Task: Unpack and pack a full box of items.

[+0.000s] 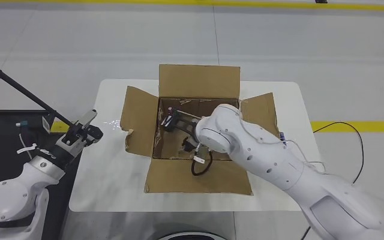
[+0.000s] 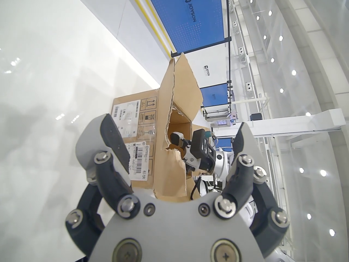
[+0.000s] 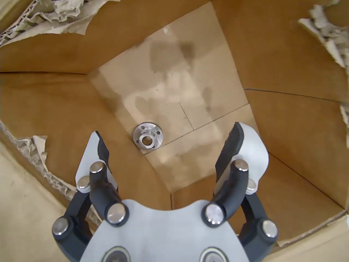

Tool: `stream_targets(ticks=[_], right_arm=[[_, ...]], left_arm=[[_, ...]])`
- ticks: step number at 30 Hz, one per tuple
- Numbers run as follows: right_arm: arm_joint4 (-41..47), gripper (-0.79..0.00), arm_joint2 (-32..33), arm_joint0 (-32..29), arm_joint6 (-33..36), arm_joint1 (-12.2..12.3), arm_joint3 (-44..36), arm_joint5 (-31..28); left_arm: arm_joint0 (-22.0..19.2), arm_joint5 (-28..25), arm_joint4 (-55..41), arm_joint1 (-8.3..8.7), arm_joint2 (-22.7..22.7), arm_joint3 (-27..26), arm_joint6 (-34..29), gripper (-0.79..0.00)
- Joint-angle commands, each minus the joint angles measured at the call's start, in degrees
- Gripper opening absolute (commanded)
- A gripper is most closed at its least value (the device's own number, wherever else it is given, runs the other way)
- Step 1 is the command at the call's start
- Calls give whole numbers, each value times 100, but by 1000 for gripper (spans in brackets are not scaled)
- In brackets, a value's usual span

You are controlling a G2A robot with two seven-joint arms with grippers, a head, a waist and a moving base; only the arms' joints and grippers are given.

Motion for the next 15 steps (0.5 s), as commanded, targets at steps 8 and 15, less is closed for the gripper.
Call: stream_targets(ticks=[8, 15], right_arm=[[307, 0, -171, 174, 510, -271, 355, -147], [458, 0, -59, 104, 702, -289, 235, -311]], left_arm=[[122, -11, -194, -13, -45, -106, -28, 0], [133, 20, -192, -12, -29, -152, -21, 0]])
